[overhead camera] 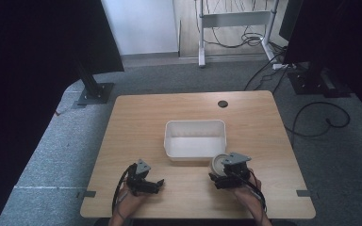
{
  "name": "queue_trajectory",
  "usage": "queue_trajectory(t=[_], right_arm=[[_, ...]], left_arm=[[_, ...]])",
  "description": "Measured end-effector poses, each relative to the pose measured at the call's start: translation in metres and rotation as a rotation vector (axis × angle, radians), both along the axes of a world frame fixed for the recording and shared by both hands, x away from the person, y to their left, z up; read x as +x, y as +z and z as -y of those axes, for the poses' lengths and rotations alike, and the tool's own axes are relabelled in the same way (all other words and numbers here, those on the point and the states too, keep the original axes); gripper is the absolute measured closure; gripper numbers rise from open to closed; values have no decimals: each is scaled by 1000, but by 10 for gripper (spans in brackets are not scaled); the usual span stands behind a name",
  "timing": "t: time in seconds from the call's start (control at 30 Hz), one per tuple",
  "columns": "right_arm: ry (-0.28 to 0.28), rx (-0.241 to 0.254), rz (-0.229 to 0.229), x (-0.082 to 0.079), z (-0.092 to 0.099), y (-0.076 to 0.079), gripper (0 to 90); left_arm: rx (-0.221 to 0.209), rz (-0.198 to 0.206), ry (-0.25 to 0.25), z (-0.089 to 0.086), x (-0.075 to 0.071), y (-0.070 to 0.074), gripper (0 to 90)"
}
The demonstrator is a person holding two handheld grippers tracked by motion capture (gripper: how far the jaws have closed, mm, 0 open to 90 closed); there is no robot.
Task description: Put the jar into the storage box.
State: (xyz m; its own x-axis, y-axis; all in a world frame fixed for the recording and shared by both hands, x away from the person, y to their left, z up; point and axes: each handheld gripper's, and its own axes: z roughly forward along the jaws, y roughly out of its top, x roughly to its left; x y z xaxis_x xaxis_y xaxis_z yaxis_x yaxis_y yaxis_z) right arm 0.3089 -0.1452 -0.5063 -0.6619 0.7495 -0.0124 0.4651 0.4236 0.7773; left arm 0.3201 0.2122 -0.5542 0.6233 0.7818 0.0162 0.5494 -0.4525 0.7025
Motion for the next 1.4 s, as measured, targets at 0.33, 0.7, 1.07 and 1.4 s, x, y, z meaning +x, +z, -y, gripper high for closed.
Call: queue_trajectory(t=[0.33, 0.7, 1.07, 1.4], right_arm=[[28, 5, 1, 8, -13, 6, 92], [39, -1, 5, 20, -28, 17, 92], [41, -20, 10, 34, -40, 22, 92], [42, -41, 14, 47, -53, 27, 92]], left_arm=[[1, 1, -1, 0, 0, 0, 10], [0, 0, 0, 0, 0, 0, 10], [0, 1, 0, 0, 0, 0, 10], [2, 2, -4, 0, 0, 0, 10]])
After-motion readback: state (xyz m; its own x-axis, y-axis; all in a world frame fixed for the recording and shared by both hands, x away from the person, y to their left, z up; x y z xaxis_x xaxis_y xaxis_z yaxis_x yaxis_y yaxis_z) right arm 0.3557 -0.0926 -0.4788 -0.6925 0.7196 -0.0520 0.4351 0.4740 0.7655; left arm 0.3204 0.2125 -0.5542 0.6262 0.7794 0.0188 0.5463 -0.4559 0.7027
